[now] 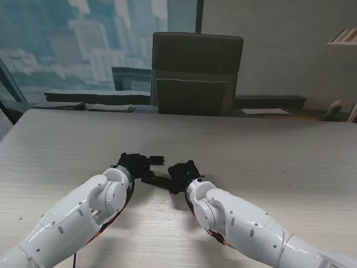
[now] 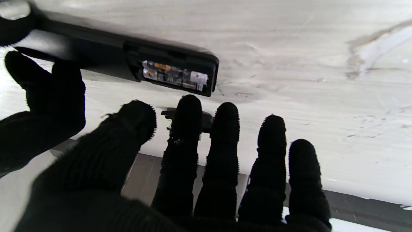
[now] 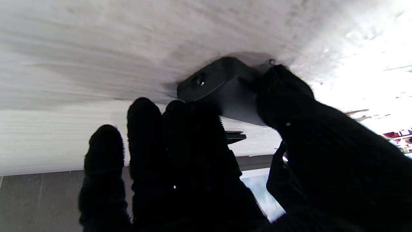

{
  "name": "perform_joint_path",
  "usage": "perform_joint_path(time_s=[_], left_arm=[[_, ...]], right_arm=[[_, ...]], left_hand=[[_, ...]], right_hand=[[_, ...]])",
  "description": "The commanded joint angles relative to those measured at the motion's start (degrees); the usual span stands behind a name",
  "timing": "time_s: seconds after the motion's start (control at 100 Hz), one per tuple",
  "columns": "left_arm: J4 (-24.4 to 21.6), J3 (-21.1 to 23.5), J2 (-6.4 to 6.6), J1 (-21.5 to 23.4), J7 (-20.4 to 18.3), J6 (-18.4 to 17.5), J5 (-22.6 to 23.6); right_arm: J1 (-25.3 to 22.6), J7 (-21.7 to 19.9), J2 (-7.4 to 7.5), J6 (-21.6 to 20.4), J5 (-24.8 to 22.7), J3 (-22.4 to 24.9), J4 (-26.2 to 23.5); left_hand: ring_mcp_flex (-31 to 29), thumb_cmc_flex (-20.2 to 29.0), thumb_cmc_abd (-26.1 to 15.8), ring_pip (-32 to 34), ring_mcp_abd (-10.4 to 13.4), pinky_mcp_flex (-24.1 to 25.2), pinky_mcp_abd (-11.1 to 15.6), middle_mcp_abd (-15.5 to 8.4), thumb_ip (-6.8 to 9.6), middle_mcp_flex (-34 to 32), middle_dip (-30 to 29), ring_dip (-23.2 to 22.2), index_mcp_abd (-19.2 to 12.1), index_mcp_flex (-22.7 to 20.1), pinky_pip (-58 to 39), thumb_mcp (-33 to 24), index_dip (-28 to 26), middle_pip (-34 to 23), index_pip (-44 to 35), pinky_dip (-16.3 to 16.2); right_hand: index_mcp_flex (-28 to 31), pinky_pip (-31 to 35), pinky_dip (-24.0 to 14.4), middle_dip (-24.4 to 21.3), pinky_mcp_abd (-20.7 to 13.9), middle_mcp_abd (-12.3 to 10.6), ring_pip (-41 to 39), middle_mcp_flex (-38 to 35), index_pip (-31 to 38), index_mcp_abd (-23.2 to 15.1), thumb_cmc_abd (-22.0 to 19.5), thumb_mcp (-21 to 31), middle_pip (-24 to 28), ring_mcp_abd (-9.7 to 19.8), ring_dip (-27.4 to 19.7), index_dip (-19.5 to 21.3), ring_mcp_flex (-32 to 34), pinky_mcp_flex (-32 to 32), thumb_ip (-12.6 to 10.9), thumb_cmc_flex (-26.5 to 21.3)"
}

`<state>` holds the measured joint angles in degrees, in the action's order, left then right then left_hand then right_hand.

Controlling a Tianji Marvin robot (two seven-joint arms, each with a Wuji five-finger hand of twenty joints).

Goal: Install the batteries into the remote control and close the cover

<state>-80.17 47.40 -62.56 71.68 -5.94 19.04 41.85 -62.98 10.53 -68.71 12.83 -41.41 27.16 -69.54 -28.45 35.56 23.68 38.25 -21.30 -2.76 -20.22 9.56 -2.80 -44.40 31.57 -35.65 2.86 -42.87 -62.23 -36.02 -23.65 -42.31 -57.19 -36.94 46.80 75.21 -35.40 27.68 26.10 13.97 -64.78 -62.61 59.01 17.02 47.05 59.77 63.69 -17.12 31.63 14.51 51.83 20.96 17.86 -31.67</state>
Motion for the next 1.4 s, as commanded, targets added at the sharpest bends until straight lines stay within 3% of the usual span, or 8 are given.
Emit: perform_joint_path(time_s=[0.0,0.28,0.42,0.63,0.82,1.19,1.39], left_arm=[[-0.1,0.0,-0.14,0.2,-0.7,0.5,0.6],[-0.6,0.7,0.60,0.6,-3.3,1.0,1.5],[-0.6,0.6,1.17,0.5,-5.3,1.0,2.4],[0.1,1.2,1.10,0.9,-5.0,1.2,2.1],[0.9,2.3,0.76,1.3,-3.9,1.2,0.4],[2.2,2.1,0.99,0.8,-5.4,0.1,-1.0],[2.6,2.2,1.09,0.8,-5.9,-1.0,-1.7]], right_arm=[[-1.7,-2.0,-0.04,-0.3,0.3,-1.0,1.5],[-1.8,-1.9,-0.05,-0.2,0.3,-1.0,1.5],[-1.8,-2.0,-0.07,-0.2,0.4,-1.1,1.5],[-1.8,-2.1,0.01,-0.1,0.3,-1.0,1.4],[-1.7,-2.2,-0.01,-0.1,0.4,-1.1,1.4],[-1.7,-2.3,-0.01,-0.1,0.4,-1.2,1.4],[-1.7,-2.5,0.07,0.0,0.4,-1.2,1.3]], left_hand=[[0.0,0.2,-1.1,0.1,-0.2,0.7,0.7,-1.4,-1.09,-1.4,0.8,0.0,-1.3,0.8,0.7,1.1,-1.3,-1.9,-4.0,0.5],[-1.0,0.2,-2.7,0.3,-0.7,0.3,0.2,-1.0,-0.68,-3.3,1.1,0.1,-1.6,-1.8,0.7,2.0,-1.9,-2.8,-9.4,0.3],[-0.5,-0.2,-3.3,-0.2,-0.5,0.4,0.4,-0.9,-0.60,-2.6,0.7,0.4,-0.7,-1.4,0.9,2.7,0.0,-1.7,-6.4,0.4],[0.0,-2.9,-4.8,-0.4,0.0,0.6,0.6,-0.8,-0.19,-1.8,0.8,0.4,0.1,-0.9,1.3,3.2,-0.5,-1.5,-4.8,0.5],[0.9,-5.5,-6.4,-1.3,-0.1,1.5,0.7,-0.1,0.54,-0.8,0.4,0.8,2.6,-1.9,2.4,2.3,0.0,0.1,5.5,1.0],[1.8,2.4,-2.1,-3.5,1.3,2.9,1.0,-1.1,-1.76,1.1,-0.8,2.0,1.3,-1.4,6.3,1.7,3.3,2.7,11.8,2.6],[2.4,2.1,-0.8,-4.7,2.1,3.3,1.2,-1.3,-1.90,2.1,-1.2,2.5,1.4,-0.9,8.2,0.3,4.2,3.5,13.5,3.4]], right_hand=[[6.4,2.0,-1.0,-1.2,-0.3,-1.2,-0.7,1.1,4.5,-13.9,-3.0,6.7,-3.1,2.0,0.0,1.2,-0.7,-0.1,-2.4,-6.7],[6.3,2.0,-1.0,-1.2,-0.3,-1.2,-0.8,1.1,4.5,-13.9,-3.1,6.7,-3.1,1.9,0.0,1.4,-0.6,-0.2,-2.4,-6.6],[6.3,2.0,-1.0,-1.2,-0.3,-1.2,-0.8,1.2,4.6,-14.0,-3.1,6.7,-3.1,2.0,0.0,1.5,-0.7,-0.2,-2.4,-6.6],[6.3,2.0,-1.0,-1.2,-0.3,-1.2,-0.8,1.2,4.6,-14.0,-3.1,6.7,-3.1,1.9,0.0,1.5,-0.7,-0.2,-2.5,-6.6],[6.3,2.0,-1.0,-1.2,-0.3,-1.2,-0.7,1.2,4.6,-14.0,-3.0,6.7,-3.0,2.0,0.0,1.5,-0.8,-0.2,-2.5,-6.6],[6.3,2.0,-1.1,-1.2,-0.4,-1.2,-0.8,1.1,4.6,-14.1,-2.8,6.8,-3.0,2.0,0.1,1.5,-0.7,-0.2,-2.6,-6.6],[6.3,2.1,-1.1,-1.2,-0.4,-1.2,-0.8,1.2,4.6,-14.0,-2.8,6.8,-3.0,1.9,0.1,1.5,-0.7,-0.2,-2.6,-6.5]])
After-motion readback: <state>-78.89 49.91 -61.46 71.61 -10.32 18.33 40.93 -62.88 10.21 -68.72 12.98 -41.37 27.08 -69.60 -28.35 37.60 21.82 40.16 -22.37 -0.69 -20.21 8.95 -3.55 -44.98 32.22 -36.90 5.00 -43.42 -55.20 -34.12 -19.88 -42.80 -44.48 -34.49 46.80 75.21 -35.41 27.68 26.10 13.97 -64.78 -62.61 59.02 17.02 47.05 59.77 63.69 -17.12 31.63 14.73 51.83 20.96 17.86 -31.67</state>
